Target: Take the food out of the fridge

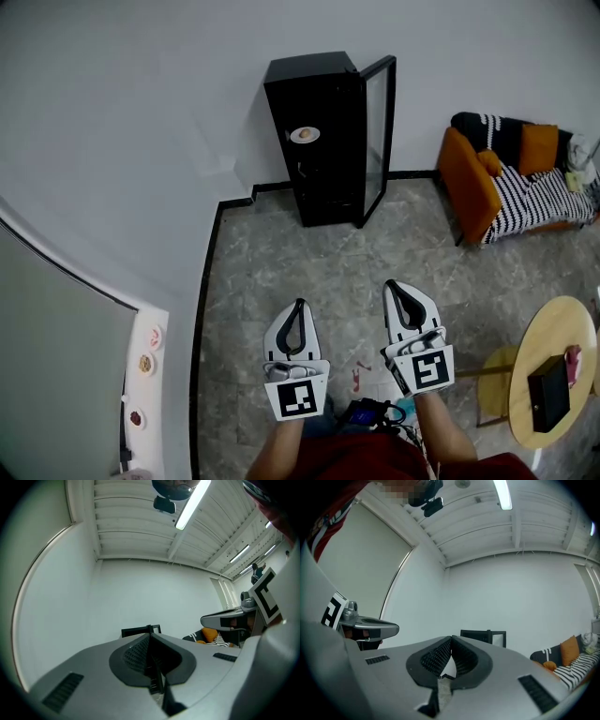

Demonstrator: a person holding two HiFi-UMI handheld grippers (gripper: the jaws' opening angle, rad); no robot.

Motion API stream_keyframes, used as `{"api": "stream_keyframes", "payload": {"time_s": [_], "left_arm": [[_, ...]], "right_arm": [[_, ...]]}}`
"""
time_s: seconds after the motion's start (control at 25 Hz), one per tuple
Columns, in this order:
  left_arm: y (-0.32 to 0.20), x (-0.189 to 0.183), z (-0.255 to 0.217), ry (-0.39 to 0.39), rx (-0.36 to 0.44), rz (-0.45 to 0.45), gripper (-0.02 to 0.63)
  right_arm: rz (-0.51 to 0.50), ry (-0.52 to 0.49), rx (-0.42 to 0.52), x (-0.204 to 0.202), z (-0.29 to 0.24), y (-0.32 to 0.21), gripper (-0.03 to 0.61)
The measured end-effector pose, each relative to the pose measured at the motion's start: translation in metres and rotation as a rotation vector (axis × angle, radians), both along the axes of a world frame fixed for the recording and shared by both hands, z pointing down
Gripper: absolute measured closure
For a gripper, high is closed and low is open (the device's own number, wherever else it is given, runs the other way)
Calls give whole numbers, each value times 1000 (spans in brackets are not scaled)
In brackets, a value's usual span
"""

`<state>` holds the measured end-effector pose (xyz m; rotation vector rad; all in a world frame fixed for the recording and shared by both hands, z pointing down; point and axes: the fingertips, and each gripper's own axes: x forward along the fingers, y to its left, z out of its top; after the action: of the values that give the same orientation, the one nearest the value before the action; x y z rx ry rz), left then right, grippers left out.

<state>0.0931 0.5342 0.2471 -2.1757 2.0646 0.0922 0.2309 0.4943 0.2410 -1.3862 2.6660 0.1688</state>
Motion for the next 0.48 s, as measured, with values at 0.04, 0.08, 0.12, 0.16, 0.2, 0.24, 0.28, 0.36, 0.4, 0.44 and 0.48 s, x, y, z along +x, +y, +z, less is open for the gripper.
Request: {"api": "stream_keyframes", "payload": {"time_s": [0.04, 0.08, 0.12, 0.16, 0.2, 0.24, 0.28, 0.36, 0.4, 0.44, 0.48], "left_arm": [[-3, -2, 1, 1, -3, 2, 600], [-7, -4, 3, 2, -6, 3, 600], [-11, -6, 4, 2, -8, 5, 600], [-17, -9, 6, 1, -6, 9, 600], [-24, -12, 7, 0, -3, 13, 600], [-31, -15, 8, 2, 1, 18, 600], [-38, -18, 8, 7, 4, 21, 600], [-51, -27, 7, 14, 7, 25, 600], [-57, -32, 5, 15, 9, 26, 600], [-63, -38, 4, 15, 11, 26, 600], [-70, -44, 3, 16, 13, 25, 600]], "right_arm": [[2, 2, -1, -1, 1, -3, 557], [3, 4, -1, -3, 2, -7, 557], [5, 5, -1, -6, 3, -11, 557], [9, 6, -2, -9, 4, -17, 557], [15, 7, -2, -11, 5, -22, 557], [23, 8, -1, -14, 5, -28, 557], [29, 9, 0, -16, 5, -34, 557], [41, 11, 7, -23, 3, -46, 557], [47, 13, 11, -28, 1, -51, 557], [52, 14, 15, -33, 0, -57, 557], [54, 14, 21, -39, -2, -64, 557]]}}
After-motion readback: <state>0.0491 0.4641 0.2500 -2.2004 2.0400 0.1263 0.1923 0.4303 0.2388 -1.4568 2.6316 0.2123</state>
